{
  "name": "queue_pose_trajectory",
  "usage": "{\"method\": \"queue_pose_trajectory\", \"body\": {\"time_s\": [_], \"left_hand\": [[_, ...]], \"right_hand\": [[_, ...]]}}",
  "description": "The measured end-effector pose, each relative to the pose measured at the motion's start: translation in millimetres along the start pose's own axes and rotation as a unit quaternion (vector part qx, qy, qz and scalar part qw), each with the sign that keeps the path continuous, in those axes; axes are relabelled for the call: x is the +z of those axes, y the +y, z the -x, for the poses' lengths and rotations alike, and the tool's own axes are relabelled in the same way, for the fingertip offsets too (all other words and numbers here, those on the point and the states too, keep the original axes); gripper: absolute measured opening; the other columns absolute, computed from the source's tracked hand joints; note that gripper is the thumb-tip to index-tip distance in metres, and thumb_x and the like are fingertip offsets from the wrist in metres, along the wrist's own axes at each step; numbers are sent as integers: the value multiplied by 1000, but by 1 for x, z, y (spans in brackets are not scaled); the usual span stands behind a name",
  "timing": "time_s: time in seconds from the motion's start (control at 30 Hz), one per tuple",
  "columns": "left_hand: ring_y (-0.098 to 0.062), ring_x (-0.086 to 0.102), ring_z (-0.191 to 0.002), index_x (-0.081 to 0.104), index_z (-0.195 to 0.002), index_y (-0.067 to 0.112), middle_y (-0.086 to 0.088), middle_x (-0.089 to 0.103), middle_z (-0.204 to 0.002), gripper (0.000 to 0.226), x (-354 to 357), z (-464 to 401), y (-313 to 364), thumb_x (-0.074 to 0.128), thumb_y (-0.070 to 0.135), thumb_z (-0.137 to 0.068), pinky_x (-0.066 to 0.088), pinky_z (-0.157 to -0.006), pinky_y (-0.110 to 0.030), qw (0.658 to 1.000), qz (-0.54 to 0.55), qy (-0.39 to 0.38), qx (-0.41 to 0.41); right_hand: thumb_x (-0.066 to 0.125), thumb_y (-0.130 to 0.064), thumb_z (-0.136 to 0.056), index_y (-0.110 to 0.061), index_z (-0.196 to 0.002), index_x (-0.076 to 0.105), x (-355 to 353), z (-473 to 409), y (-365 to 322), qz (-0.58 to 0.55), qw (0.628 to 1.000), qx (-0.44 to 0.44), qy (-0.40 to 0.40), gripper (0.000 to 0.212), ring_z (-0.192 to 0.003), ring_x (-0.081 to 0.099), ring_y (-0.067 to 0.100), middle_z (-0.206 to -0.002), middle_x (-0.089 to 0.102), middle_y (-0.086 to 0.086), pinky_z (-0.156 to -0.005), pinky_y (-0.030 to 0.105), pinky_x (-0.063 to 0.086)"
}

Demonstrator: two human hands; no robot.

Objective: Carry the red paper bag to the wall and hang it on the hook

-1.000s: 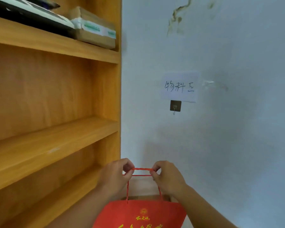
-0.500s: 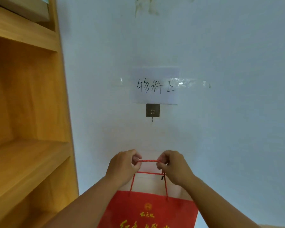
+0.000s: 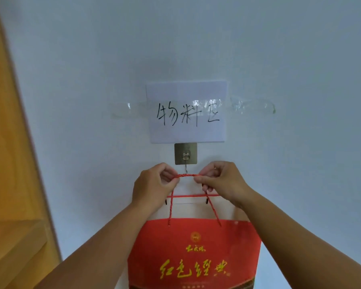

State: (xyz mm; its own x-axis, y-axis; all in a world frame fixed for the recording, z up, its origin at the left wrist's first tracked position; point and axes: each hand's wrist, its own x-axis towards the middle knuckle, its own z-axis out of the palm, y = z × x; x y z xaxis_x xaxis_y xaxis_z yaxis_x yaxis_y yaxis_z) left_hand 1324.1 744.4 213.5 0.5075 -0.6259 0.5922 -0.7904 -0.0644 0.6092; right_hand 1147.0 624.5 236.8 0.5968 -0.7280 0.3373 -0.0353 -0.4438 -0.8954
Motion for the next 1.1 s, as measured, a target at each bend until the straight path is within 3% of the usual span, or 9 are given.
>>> {"method": "queue_pose_trajectory", "body": {"time_s": [0.23,0.33,0.5,0.63,0.77,0.87,1.0,1.1], "left_hand": [[3,67,-76,74,-84,32,18,74,-75,10,0,-33,-3,84,32,-80,61,-73,-34,998,30,43,36],[-4,65,-70,76,-87,30,13,71,-71,9,1,-37,-6,83,34,-81,60,-68,-35,997,-12,46,59],[-9,58,-70,75,-92,32,10,66,-71,9,9,-29,-19,79,36,-85,56,-63,-32,993,-68,47,89],[-5,57,-68,74,-96,33,20,59,-70,12,18,-10,-28,77,39,-86,46,-59,-19,995,-57,24,83],[-5,63,-67,71,-100,31,19,59,-65,15,26,13,-34,74,40,-88,54,-61,-26,998,-28,-14,52],[-5,66,-71,72,-103,30,14,72,-77,17,25,25,-40,73,41,-90,57,-63,-26,998,-27,-10,54],[-7,65,-80,71,-111,28,12,75,-94,28,15,38,-39,74,43,-88,43,-64,-13,993,-63,11,98],[-10,66,-89,66,-118,26,7,72,-106,30,14,57,-42,72,39,-91,55,-73,-25,987,-87,29,131]], "right_hand": [[83,-1,-83,5,-83,73,2,-42,-3,-12,998,-60,29,12,-49,64,15,-70,72,31,-49,21,53],[83,-1,-83,3,-80,73,6,-50,3,12,997,-65,35,12,-47,64,14,-59,71,15,-50,22,54],[83,-9,-85,-11,-71,71,16,-51,19,108,988,-94,53,18,-50,64,13,-59,72,10,-55,25,53],[82,-15,-86,-18,-71,69,31,-34,41,140,985,-89,53,20,-51,58,6,-61,69,-2,-56,25,50],[82,-18,-87,-16,-74,66,39,-18,54,128,984,-82,88,20,-57,62,20,-63,67,1,-57,35,51],[81,-15,-88,-17,-75,65,42,-7,50,137,983,-73,99,21,-58,66,16,-66,70,2,-59,36,56],[80,-13,-88,-21,-81,71,43,13,39,165,978,-67,113,14,-68,71,19,-74,74,-1,-67,33,59],[78,-17,-90,-23,-91,73,40,37,30,188,971,-78,126,8,-70,70,11,-80,74,-7,-65,23,57]]}}
